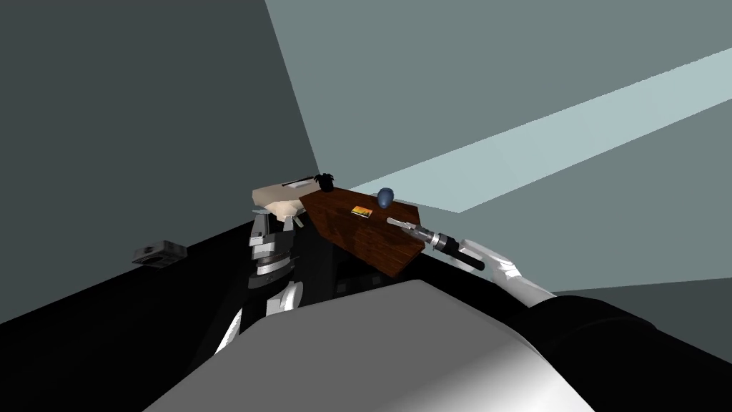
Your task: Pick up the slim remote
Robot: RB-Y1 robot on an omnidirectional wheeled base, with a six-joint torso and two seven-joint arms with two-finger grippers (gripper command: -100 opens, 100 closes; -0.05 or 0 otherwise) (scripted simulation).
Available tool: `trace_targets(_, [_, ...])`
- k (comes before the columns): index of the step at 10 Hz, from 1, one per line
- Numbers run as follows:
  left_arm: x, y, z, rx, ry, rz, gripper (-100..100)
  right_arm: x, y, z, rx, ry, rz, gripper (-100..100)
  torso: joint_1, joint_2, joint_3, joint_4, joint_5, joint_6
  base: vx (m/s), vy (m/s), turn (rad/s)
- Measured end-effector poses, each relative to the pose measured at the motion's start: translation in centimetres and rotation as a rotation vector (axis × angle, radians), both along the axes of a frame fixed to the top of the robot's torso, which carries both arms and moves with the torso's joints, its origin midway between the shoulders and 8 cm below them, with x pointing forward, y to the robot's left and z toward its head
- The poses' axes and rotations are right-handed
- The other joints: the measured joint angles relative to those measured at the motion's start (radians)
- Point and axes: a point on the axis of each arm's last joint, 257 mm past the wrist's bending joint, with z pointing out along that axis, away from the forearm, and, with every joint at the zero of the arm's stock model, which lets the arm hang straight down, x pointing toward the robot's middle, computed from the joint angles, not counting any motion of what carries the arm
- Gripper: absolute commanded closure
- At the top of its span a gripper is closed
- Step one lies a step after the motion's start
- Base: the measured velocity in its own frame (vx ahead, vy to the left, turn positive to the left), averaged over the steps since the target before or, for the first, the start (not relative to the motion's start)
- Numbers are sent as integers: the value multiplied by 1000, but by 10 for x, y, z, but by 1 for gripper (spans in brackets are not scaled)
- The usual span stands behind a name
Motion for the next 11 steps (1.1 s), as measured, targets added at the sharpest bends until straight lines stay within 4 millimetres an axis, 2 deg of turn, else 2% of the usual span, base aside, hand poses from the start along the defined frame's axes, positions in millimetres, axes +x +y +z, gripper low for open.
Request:
trace_targets(5, [0, 0, 0, 0, 0, 0, 0, -13, -35, -43, -206, 107, 45, -100, 0, -1, -1, 0, 0, -1, 32, 47, 103])
trace_targets(11, [0, 0, 0, 0, 0, 0, 0, -40, -88, -79, -427, 237, 95, -100, 0, -1, -1, 0, 0, 0, 37, 45, 107])
